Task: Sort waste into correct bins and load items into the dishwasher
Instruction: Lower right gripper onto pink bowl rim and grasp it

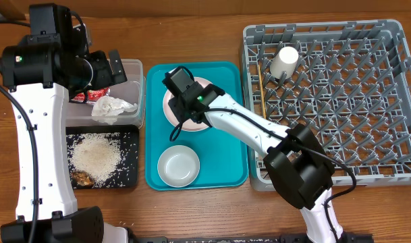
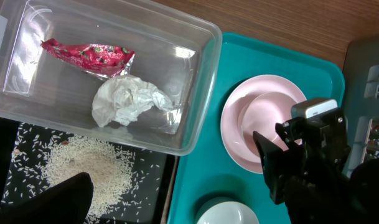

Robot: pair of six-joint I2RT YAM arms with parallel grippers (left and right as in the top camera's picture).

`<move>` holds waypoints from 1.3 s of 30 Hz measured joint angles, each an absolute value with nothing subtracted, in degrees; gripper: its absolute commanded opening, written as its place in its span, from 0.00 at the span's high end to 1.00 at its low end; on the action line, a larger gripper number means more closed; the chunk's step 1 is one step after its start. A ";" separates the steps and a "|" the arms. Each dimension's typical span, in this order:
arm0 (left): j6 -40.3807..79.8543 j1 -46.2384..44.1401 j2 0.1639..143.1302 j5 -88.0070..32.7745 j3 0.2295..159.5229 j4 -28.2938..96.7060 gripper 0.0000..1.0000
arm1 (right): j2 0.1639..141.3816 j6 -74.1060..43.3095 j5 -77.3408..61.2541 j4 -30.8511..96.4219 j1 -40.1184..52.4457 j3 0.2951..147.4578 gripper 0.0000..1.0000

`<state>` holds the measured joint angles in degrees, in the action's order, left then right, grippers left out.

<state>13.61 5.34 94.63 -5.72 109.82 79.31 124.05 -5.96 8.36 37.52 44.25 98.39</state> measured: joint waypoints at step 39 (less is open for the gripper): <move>13.61 5.34 94.63 -5.74 109.82 79.31 0.00 | 124.27 -5.96 1.13 36.47 44.23 94.30 0.57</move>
